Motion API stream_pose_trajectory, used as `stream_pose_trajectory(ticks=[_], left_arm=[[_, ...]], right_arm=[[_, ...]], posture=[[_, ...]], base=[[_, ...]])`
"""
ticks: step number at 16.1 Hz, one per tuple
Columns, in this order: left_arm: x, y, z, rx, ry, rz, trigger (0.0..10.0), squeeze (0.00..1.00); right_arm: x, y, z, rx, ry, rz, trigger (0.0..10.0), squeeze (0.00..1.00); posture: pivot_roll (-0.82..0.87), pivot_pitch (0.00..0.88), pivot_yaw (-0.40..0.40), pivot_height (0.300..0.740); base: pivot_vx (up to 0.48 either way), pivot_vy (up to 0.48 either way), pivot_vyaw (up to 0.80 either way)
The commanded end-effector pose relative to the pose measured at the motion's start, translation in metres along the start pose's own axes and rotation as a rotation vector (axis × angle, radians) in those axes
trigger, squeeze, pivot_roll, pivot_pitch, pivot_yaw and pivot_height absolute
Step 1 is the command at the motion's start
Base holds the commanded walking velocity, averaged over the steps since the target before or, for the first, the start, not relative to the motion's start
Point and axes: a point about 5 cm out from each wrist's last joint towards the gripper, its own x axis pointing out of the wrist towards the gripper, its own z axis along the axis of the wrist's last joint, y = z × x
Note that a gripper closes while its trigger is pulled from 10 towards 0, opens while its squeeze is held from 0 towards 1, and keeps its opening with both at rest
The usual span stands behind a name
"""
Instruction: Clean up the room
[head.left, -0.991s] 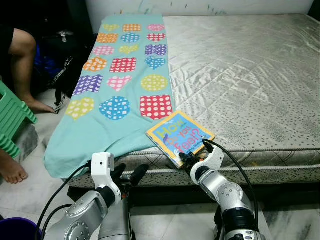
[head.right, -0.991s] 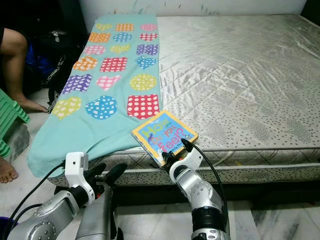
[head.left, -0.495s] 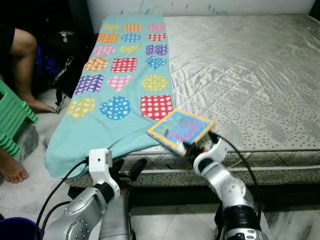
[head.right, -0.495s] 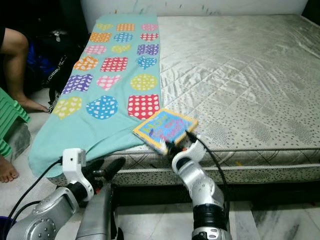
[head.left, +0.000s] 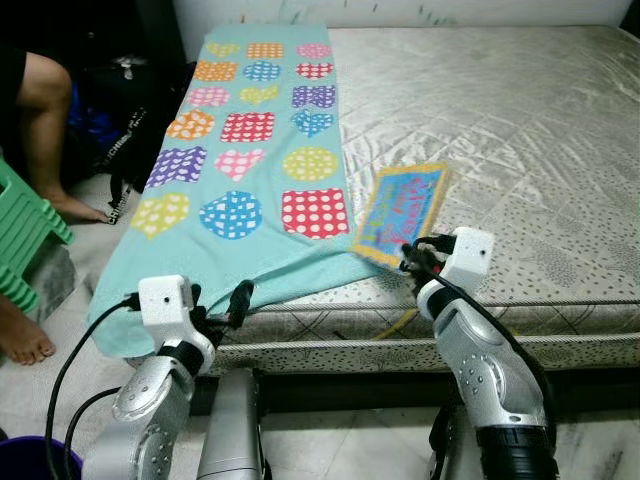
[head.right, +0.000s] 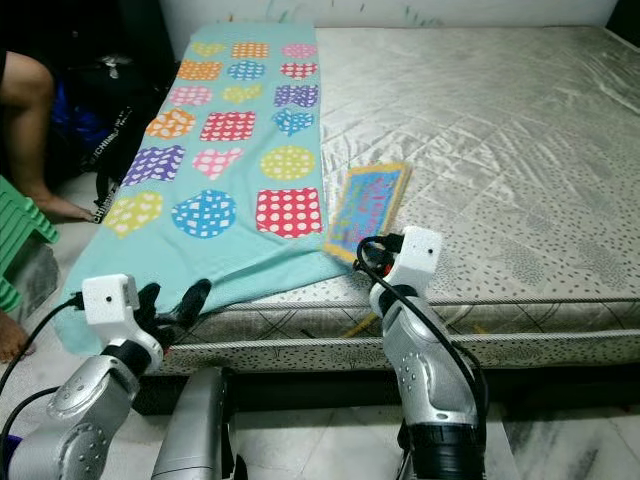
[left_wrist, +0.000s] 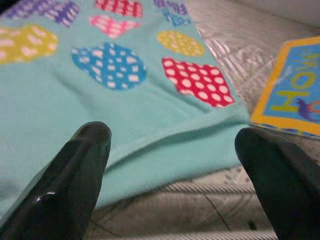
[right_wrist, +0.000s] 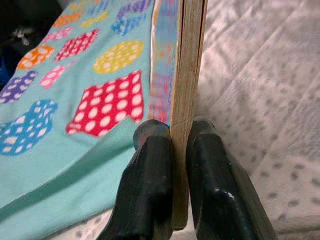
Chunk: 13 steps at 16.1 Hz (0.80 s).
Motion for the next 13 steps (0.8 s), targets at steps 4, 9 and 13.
stream_pose_trajectory(ticks=[4, 9, 13], left_arm=[[0.004, 0.000, -0.002, 0.038, -0.025, 0.016, 10.0, 0.00], [0.007, -0.001, -0.001, 0.045, -0.044, 0.012, 10.0, 0.00], [0.009, -0.002, -0.002, 0.048, -0.047, 0.005, 10.0, 0.00]], right_arm=[[-0.005, 0.000, 0.023, -0.080, -0.145, -0.006, 10.0, 0.00], [-0.003, -0.005, 0.028, -0.082, -0.170, -0.030, 10.0, 0.00], [-0.001, -0.006, 0.027, -0.079, -0.172, -0.035, 10.0, 0.00]], posture=[[-0.08, 0.000, 0.038, 0.501], [-0.09, 0.000, 0.041, 0.544], [-0.09, 0.000, 0.041, 0.588]], base=[[0.000, 0.000, 0.00], [0.000, 0.000, 0.00], [0.000, 0.000, 0.00]])
